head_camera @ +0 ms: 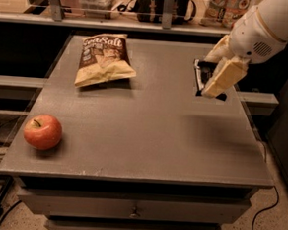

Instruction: Move rxbar chocolate near brown chip bag

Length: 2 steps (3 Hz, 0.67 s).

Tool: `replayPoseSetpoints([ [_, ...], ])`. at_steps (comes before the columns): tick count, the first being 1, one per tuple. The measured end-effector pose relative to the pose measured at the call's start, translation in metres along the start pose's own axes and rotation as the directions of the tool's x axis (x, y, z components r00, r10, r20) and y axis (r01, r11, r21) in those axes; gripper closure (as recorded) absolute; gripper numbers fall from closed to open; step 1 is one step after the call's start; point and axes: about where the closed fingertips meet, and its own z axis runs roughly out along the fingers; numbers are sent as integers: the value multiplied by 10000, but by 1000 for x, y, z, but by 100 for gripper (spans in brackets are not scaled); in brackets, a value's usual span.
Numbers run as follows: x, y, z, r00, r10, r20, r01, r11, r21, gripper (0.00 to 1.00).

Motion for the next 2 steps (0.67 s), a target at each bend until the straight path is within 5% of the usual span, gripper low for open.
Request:
replayPoseSetpoints([
  [2,-5,-4,10,9994,218,276,-221,9997,131,100],
])
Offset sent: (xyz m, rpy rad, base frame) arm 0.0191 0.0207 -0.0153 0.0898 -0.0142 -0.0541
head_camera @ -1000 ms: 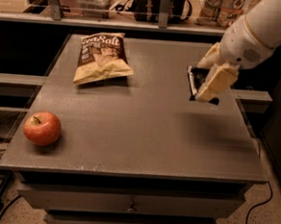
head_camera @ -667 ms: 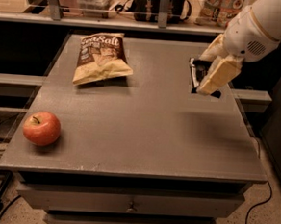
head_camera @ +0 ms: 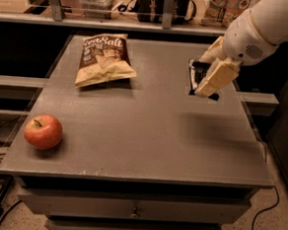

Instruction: Move rxbar chocolate near brown chip bag

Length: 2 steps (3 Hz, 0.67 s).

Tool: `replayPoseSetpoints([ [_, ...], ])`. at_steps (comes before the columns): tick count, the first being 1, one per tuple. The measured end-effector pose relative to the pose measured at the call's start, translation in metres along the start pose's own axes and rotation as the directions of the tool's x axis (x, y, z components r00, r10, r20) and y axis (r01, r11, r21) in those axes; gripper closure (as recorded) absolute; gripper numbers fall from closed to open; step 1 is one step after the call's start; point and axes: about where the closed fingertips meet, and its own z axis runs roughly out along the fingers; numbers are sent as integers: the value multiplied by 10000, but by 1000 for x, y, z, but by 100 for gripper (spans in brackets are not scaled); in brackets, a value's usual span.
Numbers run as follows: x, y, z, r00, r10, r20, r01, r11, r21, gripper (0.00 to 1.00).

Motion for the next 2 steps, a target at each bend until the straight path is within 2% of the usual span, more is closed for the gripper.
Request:
replayPoseSetpoints([
  [1,-29,-14,32,9969,-93,776,98,9999,-57,100],
  [2,-59,-32,72,9908,-364,1305,413,9985,-351,100],
])
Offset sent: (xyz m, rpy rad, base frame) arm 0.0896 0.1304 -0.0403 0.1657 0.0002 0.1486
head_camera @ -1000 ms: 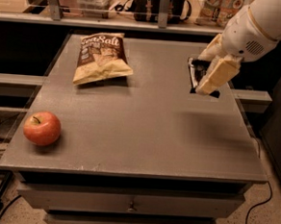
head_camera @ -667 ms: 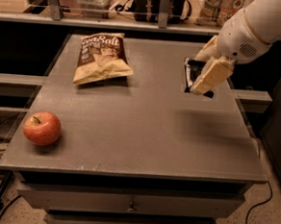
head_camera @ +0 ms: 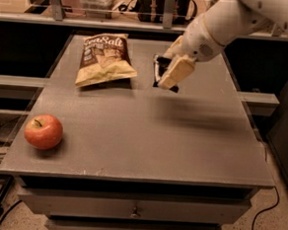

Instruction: Move rxbar chocolate near brown chip bag

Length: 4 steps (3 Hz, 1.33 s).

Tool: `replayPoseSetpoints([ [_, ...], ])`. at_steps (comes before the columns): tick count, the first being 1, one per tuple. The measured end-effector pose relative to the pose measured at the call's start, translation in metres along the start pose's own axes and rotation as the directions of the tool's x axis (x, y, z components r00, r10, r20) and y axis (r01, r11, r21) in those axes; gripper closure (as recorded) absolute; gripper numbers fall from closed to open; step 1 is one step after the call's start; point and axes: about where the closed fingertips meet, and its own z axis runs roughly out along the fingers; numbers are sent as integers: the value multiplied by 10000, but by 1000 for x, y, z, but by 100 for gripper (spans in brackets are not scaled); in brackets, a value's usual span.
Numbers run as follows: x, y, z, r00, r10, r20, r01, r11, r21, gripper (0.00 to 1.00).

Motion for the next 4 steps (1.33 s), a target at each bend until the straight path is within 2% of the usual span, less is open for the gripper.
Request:
replayPoseSetpoints([
  [1,-17,-24,39,9997,-120,224,123,9998,-156,100],
  [2,-31,-50,74,9996,-215,169,217,9997,-89,100],
  [3,-38,-75,96,9997,-233,-47,234,9997,74,83],
  [4,-49,-89,111,9994,-357,23,357,9993,55,59],
])
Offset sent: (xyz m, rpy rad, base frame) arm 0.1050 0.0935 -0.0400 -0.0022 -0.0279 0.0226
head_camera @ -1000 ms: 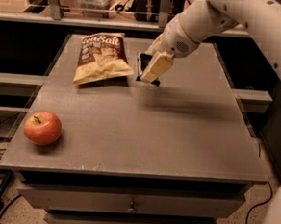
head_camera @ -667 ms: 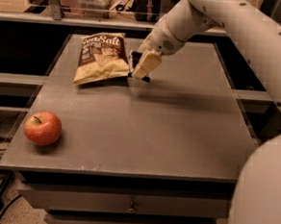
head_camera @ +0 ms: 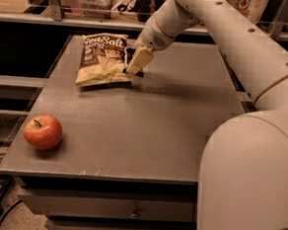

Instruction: Move rxbar chocolate near brown chip bag

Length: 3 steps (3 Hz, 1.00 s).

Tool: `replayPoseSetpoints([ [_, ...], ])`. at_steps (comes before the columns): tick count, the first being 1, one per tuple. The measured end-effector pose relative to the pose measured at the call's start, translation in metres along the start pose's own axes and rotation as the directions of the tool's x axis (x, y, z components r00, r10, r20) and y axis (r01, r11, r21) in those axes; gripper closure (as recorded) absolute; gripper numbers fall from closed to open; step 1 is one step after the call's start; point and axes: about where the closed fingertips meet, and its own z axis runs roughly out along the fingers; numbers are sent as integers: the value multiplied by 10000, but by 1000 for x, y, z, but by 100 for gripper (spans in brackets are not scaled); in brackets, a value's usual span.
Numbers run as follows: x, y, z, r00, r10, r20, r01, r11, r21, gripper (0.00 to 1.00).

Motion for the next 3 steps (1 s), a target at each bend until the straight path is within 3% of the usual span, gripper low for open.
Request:
replayPoseSetpoints([
  [2,-7,-16,5,9999,-113,122,113,9999,-13,13],
  [3,-7,-15,8,9999,-113,121,114,9999,-54,0],
])
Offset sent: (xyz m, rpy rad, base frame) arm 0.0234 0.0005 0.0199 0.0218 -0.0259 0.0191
